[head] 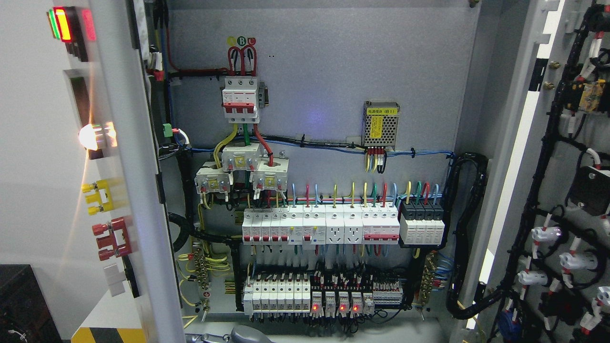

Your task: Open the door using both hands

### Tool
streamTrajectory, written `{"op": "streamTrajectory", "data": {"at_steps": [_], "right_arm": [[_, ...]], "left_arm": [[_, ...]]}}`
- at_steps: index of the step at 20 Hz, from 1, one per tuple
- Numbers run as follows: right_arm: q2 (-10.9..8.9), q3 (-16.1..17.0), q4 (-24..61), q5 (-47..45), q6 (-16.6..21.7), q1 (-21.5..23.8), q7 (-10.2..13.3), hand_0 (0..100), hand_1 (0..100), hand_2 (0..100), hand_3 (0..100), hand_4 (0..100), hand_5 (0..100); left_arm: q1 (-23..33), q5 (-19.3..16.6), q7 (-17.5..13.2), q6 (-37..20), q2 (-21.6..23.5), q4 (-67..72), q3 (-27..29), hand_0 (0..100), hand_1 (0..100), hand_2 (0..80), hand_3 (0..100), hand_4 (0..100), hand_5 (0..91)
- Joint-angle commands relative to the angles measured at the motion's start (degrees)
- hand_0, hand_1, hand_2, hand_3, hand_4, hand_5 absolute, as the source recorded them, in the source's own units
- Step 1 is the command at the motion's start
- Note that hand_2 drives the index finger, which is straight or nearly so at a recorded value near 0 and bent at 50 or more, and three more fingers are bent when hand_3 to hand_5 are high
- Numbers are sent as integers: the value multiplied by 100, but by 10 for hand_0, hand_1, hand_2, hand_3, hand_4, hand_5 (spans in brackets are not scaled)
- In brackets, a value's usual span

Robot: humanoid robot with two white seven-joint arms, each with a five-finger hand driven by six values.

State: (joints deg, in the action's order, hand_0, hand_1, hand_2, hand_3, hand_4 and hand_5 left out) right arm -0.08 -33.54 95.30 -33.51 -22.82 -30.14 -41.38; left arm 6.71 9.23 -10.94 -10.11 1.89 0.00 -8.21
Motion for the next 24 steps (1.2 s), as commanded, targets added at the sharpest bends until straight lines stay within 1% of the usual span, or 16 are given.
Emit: {"op": "streamTrajectory", "data": {"at_steps": [1,4,7,10,12,19,21,24], "right_arm": [[351,-293,-275,20,-12,-133,-1,0,0,0,0,0,0],[377,-416,-284,29,-12,-150,7,0,0,0,0,0,0],[404,-408,-327,20,-12,-177,7,0,0,0,0,0,0],[491,-425,-415,11,-12,-177,-1,0,0,0,0,0,0],[518,-530,-442,20,-12,-168,7,0,0,0,0,0,0],[544,-741,-486,29,-12,-221,7,0,0,0,0,0,0],[632,-803,-600,29,-12,-291,7,0,0,0,0,0,0],[702,-829,-776,29,-12,-405,7,0,0,0,0,0,0]], "left_arm": [[5,0,4,-18,13,-185,4,0,0,0,0,0,0],[5,0,4,-18,13,-185,-5,0,0,0,0,0,0],[5,0,4,-18,13,-185,-5,0,0,0,0,0,0],[5,0,4,-18,13,-185,-5,0,0,0,0,0,0],[5,0,4,-26,13,-185,-5,0,0,0,0,0,0],[5,0,4,-17,13,-185,-5,0,0,0,0,0,0],[5,0,4,-17,13,-185,-5,0,0,0,0,0,0],[5,-9,4,-17,13,-185,-5,0,0,0,0,0,0]]}}
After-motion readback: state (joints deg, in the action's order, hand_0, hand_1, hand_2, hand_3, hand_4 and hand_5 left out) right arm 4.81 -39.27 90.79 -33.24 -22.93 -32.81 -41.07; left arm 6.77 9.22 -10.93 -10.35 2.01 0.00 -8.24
